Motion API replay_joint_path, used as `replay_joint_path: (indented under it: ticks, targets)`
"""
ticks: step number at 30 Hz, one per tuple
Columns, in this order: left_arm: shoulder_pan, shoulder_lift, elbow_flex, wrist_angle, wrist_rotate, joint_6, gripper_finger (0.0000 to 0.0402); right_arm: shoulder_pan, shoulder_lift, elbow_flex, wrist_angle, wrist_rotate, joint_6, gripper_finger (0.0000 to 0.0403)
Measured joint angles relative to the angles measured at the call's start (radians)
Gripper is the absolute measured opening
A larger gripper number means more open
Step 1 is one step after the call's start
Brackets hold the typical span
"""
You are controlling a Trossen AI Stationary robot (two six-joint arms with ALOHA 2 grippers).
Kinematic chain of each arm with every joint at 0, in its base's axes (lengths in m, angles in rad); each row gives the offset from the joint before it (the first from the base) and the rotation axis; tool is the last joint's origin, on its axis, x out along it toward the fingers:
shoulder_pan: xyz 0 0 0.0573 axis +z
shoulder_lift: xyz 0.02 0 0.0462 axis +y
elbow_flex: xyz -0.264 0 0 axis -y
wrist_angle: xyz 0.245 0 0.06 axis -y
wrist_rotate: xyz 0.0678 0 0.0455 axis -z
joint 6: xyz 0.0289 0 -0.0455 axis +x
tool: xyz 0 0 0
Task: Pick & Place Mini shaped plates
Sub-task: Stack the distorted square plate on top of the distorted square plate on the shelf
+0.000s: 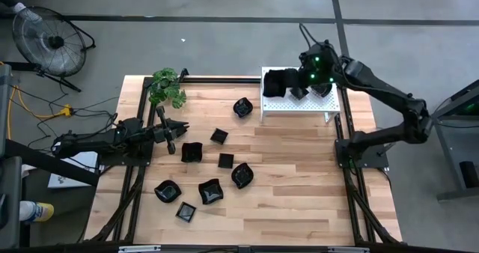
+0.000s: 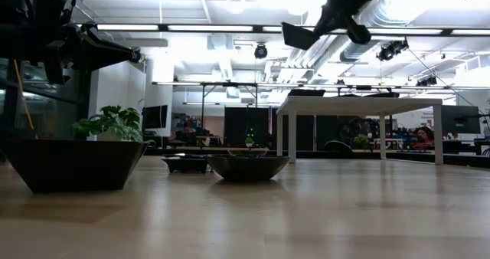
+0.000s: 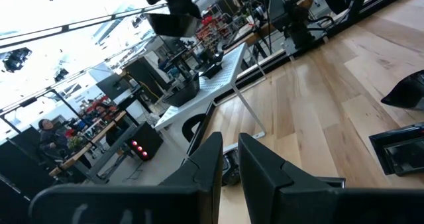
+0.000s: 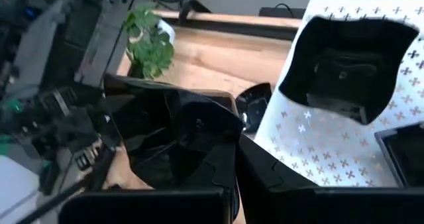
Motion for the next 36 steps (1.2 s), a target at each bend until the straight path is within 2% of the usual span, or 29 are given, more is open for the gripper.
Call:
replay_joint_path:
  ticks: [5, 16, 22, 27, 36]
  targets:
    - [0.000, 0.000, 0.000, 0.000, 0.000, 0.000, 0.0046, -0.055, 0.051, 0.104, -0.042, -0.004, -0.019, 0.0000]
    - [0.000, 0.000, 0.000, 0.000, 0.000, 0.000, 0.0046, -0.194, 0.311, 0.491, -0.406, -0.005, -0.128, 0.0000]
    - [0.000, 0.000, 0.000, 0.000, 0.000, 0.000, 0.0046, -0.244, 0.458, 0.649, -0.505, -0.072, -0.176, 0.0000]
    - [0.000, 0.000, 0.000, 0.000, 0.000, 0.000, 0.0046, -0.274, 0.514, 0.670, -0.533, -0.145, -0.182, 0.0000]
    - [0.000, 0.000, 0.000, 0.000, 0.000, 0.000, 0.0046, -0.316, 0.526, 0.555, -0.563, -0.198, -0.189, 0.0000]
